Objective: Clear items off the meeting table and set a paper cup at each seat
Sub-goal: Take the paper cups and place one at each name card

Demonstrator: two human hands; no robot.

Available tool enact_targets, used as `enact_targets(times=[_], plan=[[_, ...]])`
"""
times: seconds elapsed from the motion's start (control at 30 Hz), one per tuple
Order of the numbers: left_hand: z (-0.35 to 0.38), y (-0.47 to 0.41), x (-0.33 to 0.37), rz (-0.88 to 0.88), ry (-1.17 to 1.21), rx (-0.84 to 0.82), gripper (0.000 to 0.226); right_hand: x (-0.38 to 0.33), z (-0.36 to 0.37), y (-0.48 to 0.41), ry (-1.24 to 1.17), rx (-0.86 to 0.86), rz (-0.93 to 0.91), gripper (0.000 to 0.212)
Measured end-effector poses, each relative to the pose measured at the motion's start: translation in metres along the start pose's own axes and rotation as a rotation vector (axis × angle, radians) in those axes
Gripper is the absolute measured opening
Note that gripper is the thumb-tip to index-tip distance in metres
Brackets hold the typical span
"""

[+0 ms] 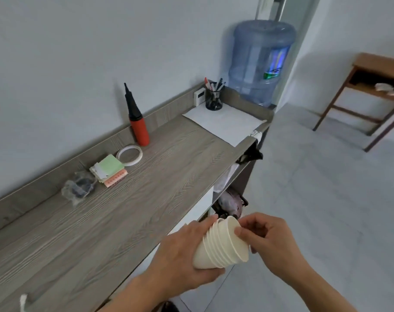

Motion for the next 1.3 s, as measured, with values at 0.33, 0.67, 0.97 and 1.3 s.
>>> enact_targets(times=[0.33,0.67,0.97,1.3], plan=[[0.064,-0.058,0.049,0.055,0.085,-0.156,0.085,0.059,-0.062,0.053,-0.386,0.140,0.115,0.065],[0.113,-0.141,0.032,0.004,0.282,-0.476,0.083,0.126,-0.115,0.057,-0.954,0.743,0.279,0.060],[0.207,-0.189,0.065,0.021,0.456,-0.679,0.073,0.195,-0.136,0.161,-0.562,1.092,0.651,0.061],[0.375,-0.235,0.170,0.030,0.464,-0.826,0.070,0.313,-0.219,0.266,-0.407,1.306,0.854,0.032]])
Point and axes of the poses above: each hand's wrist, its own y-axis away from the middle knuckle, its own z-axis out of the palm, x = y × z, the point moved 7 cm from there along -y, towards the middle knuckle, and after that the axes turned 14 degrees about y, right-handed, at the moved point
